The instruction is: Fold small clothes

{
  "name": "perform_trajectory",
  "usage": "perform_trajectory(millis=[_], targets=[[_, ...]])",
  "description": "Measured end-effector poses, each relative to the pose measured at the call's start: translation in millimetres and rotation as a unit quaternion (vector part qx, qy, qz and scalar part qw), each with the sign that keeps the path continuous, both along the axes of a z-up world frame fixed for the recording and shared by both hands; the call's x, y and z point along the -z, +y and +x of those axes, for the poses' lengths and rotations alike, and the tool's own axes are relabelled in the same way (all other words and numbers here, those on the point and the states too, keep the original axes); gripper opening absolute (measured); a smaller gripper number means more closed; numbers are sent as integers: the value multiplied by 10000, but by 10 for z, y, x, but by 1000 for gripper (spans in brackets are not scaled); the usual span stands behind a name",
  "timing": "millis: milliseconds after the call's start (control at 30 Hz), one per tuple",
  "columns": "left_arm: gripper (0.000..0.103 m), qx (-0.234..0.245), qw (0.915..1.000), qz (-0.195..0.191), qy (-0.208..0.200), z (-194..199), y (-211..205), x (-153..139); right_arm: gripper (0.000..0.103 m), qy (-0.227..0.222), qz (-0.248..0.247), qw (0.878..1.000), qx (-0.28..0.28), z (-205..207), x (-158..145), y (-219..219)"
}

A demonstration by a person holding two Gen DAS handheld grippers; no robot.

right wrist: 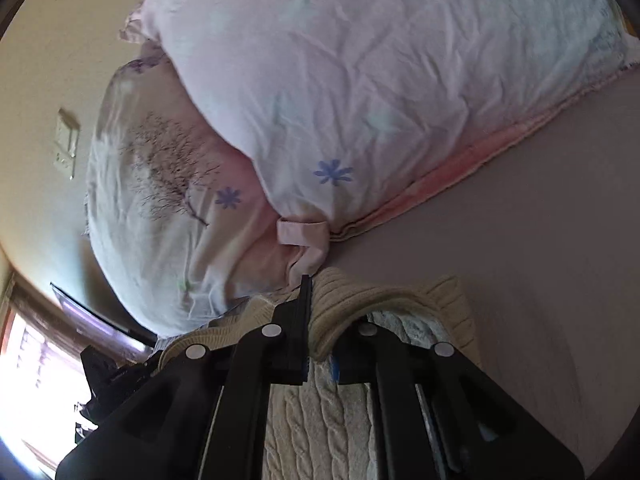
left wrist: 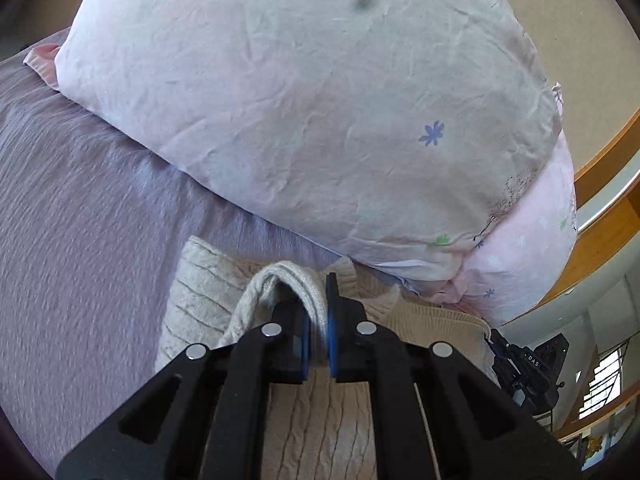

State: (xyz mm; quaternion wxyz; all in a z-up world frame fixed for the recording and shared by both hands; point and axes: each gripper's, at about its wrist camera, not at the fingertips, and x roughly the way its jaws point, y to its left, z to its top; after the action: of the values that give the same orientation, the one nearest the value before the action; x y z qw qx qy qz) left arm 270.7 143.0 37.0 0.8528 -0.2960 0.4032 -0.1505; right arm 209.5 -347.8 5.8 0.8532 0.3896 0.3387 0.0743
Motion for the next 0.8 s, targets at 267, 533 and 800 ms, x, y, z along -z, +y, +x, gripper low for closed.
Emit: perform_trajectory(millis=[267,533,800], targets=[[83,-315,9980,4,-543,-404,374,-332,102,-521,-373,9943,849,-446,-258,-134],[62,87,9969,-407,673,-559,581,231,102,-829,-494,9937,565,-565,-264,-117],[19,7,9900,-1001,995,-563,458,509,102,-800,-201,9963,239,-511,-280,-104]])
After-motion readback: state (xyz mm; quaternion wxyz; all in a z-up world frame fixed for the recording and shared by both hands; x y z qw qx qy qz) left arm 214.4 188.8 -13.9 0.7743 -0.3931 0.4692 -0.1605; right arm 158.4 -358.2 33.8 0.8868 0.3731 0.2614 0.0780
